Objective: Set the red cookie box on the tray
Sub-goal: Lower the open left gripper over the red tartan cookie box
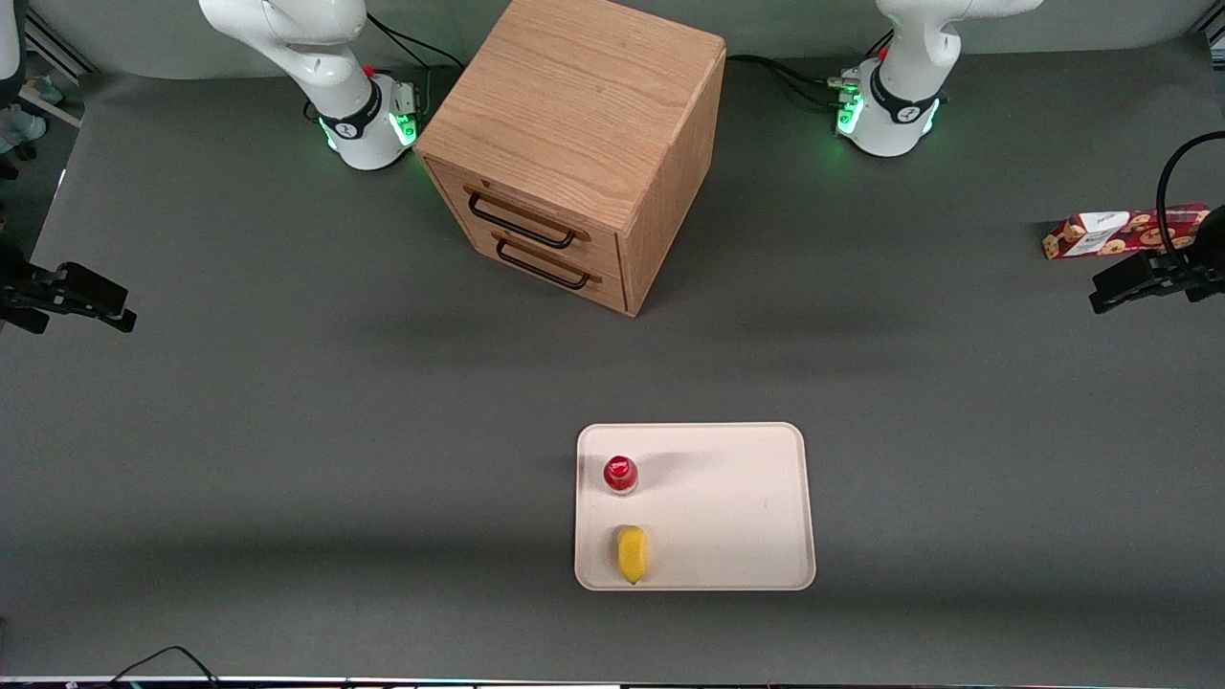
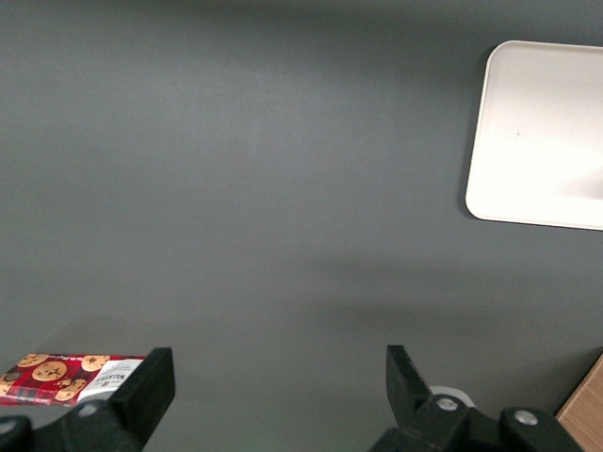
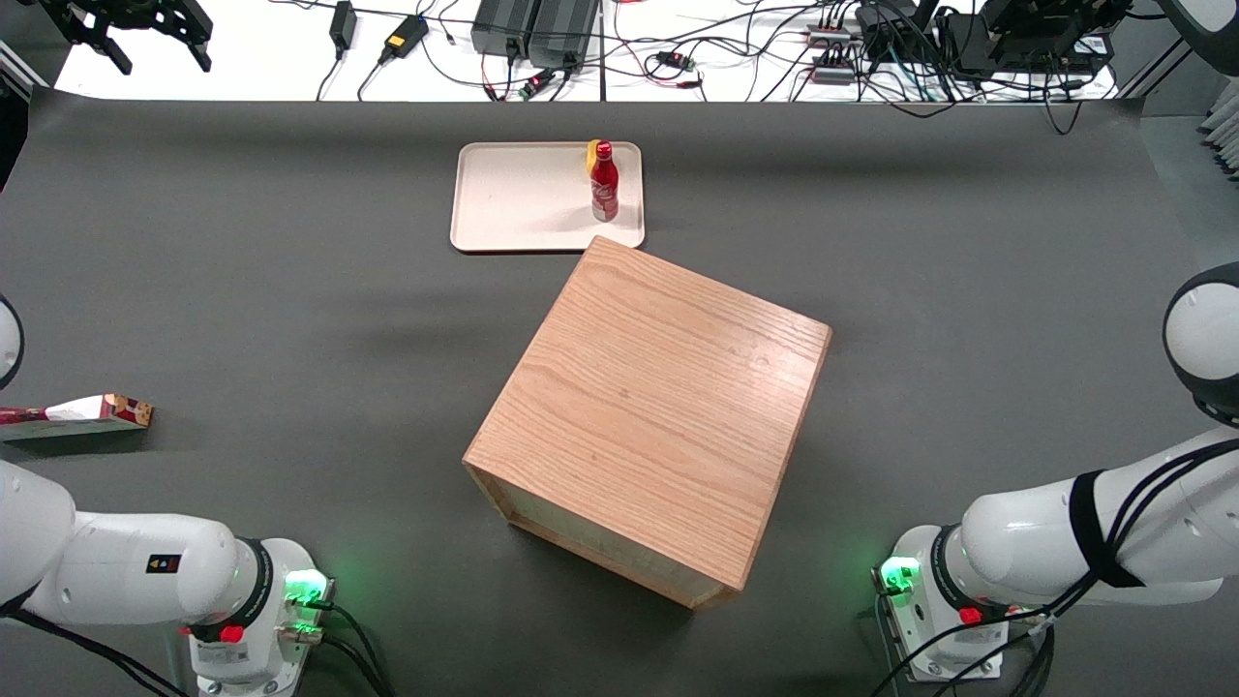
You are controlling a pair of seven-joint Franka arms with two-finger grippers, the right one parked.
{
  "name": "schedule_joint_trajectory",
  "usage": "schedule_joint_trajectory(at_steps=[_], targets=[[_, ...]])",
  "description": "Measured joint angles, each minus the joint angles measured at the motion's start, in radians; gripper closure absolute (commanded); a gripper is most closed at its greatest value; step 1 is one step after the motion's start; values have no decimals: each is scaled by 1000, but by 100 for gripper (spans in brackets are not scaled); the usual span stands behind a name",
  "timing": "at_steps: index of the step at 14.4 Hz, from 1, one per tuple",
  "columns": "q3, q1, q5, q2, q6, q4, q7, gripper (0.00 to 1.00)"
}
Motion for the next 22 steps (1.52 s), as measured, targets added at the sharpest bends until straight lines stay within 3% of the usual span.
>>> schedule_joint_trajectory(at_steps=[6, 13, 19, 22], targets=[[4, 4, 2, 4, -23, 0, 107, 0], [24, 192, 63, 7, 3, -148, 815, 0], [38, 344, 73, -151, 256, -505, 1284, 0], [141, 380, 77, -224, 427, -716, 1513, 0]])
